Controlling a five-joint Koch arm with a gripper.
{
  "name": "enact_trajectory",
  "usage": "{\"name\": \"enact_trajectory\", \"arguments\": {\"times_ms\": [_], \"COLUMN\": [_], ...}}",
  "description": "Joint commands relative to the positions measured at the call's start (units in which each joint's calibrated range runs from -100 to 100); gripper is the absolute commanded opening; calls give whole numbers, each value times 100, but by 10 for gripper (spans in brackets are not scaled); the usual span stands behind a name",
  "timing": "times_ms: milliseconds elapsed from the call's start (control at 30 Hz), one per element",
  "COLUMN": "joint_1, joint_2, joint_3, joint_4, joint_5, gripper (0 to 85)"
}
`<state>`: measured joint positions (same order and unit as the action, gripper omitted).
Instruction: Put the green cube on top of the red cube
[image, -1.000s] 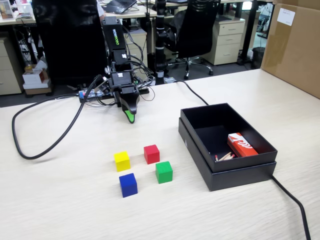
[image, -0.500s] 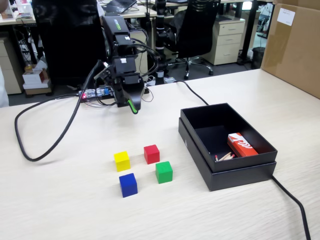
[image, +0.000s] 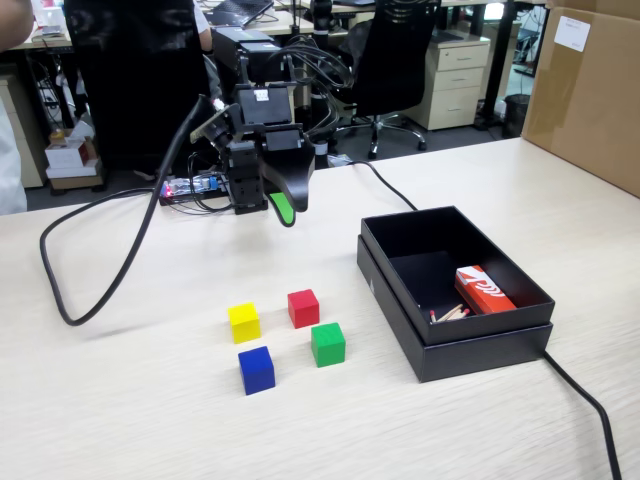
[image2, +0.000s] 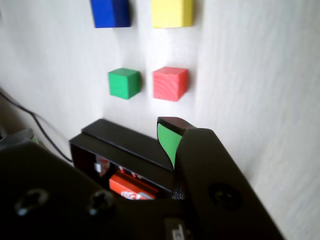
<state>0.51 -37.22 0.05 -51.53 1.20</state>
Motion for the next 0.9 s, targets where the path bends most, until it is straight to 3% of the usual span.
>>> {"name": "enact_trajectory", "arguments": {"times_ms": [0,267,867], "joint_1": [20,20,112], "joint_2": [905,3613,5208], "joint_3": [1147,2924,3368], "joint_4": [-26,-9,146], "joint_5": [-59,0,142], "gripper": [472,472,472]}}
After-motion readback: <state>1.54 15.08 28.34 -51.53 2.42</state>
